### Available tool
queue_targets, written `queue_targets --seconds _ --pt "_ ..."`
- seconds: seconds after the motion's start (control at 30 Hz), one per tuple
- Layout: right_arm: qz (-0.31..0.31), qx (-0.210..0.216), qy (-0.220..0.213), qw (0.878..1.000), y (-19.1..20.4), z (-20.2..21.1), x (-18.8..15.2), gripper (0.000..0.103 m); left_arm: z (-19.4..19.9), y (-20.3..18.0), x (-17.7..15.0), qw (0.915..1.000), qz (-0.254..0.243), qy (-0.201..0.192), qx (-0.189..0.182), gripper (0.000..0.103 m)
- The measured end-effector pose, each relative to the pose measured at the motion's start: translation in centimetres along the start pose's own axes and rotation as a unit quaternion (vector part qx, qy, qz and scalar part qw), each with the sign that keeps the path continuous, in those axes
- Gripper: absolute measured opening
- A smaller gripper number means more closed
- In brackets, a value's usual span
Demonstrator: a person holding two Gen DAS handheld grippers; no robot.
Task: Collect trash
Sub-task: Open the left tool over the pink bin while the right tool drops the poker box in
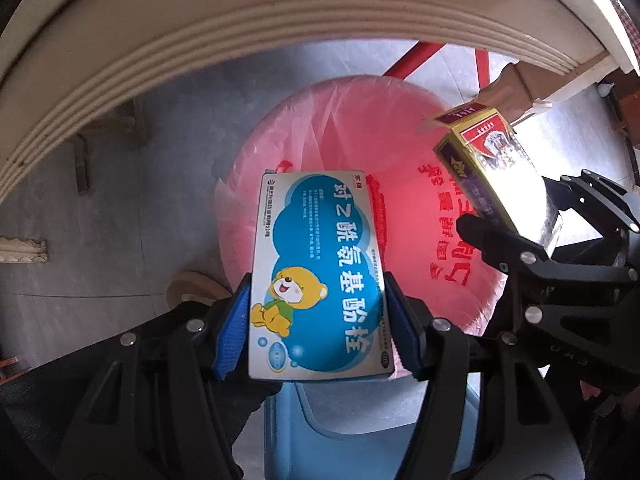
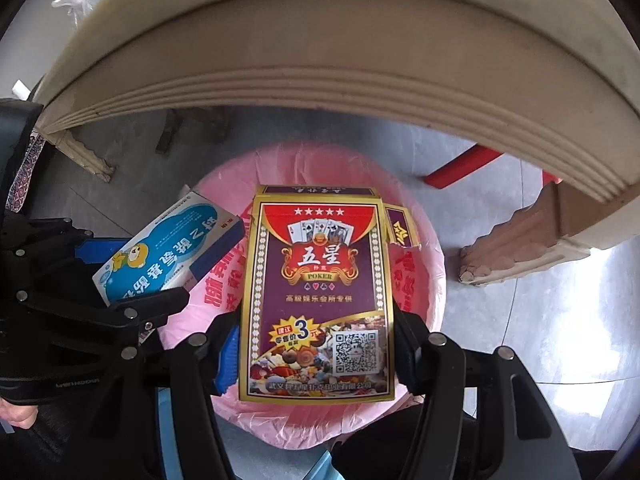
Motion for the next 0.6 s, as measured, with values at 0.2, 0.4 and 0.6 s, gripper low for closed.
queue_targets --seconds 0.2,0.4,0.6 --pt "0.006 -0.005 0.013 1.0 -0.2 -1.6 0.2 0.058 -2.1 0.5 0.3 0.9997 0.001 0.018 0.014 0.061" --pt "0.015 -0.003 0.036 0.999 -0.1 -3.2 0.0 0.069 -3.1 0.6 0.7 0.9986 0.005 0.03 0.042 0.069" --pt "-0.002 0.006 0.045 0.999 -0.9 -3.9 0.1 0.075 -3.7 0.8 0.9 0.9983 0.002 0.035 0.047 0.074"
Point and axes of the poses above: each gripper's, at about its wrist camera, not at the fingertips, and z roughly against the way its jaws point, y to its left, x to its top, the point moved 4 cm from there along -z, roughly the way its jaws point, and after that the axes turned 6 degrees about -x, right-handed, at the moved point
